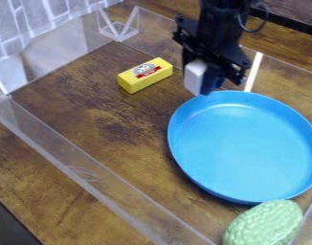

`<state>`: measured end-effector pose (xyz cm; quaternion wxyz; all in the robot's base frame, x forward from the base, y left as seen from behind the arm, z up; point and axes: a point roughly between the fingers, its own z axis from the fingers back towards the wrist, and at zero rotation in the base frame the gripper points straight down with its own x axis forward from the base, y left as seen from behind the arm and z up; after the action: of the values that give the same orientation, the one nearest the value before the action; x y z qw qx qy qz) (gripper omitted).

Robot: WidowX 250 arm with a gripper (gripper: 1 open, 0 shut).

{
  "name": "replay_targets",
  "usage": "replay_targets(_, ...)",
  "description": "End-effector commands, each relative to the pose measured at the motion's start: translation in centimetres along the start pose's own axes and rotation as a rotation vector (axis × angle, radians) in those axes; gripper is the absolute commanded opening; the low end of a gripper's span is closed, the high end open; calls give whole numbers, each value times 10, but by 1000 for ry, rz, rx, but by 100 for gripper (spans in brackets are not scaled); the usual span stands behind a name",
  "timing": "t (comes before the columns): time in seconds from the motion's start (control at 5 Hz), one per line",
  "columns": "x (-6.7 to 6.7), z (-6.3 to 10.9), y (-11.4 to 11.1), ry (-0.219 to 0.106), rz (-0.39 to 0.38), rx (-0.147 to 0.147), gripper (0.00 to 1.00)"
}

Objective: Put the white object in the blue tray

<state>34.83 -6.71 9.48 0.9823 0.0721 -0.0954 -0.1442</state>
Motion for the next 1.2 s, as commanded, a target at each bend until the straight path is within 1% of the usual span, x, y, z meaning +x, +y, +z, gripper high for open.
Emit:
replay_targets(0.0,10,26,-19,-85,-48,-15,0)
replay_targets(0.2,8,24,-38,-81,-92,-33,0)
replay_targets(0.4,5,18,-50,-75,-118,-53,0)
replay_targets(0.8,3,4,-72,-60,-149,-78,0)
replay_targets(1.0,2,-3,-79,-54,-159,-86,0)
